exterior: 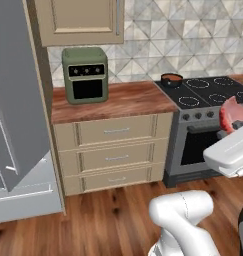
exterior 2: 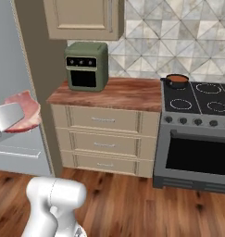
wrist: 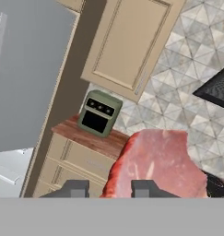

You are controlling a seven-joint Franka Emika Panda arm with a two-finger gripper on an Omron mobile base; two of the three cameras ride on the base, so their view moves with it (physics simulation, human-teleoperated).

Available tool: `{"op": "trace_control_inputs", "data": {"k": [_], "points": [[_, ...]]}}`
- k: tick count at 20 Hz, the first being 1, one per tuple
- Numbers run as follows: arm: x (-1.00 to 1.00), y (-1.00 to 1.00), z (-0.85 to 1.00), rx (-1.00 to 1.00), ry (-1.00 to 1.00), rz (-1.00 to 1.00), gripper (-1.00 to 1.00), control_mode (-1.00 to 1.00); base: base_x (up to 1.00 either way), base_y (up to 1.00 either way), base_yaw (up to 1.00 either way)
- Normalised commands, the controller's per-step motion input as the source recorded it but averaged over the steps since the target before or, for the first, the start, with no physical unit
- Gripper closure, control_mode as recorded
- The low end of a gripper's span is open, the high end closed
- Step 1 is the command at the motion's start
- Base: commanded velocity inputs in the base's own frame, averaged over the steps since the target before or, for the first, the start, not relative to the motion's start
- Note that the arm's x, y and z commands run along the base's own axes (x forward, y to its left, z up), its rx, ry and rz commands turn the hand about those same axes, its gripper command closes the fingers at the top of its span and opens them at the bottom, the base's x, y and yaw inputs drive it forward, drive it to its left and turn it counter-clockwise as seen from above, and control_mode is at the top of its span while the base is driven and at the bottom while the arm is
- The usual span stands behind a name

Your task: Retrieve the steak from the fridge and place it on the saucepan with marinade on the stove.

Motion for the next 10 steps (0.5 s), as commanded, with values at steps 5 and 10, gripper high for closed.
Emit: {"op": "trace_control_inputs", "data": {"k": [5,10], "points": [[0.0,0.0,0.0,0.0,0.0,0.0,1.0,1.0,0.13,-0.66,0.0],[0.0,0.0,0.0,0.0,0.0,0.0,1.0,1.0,0.19,-0.64,0.0]]}}
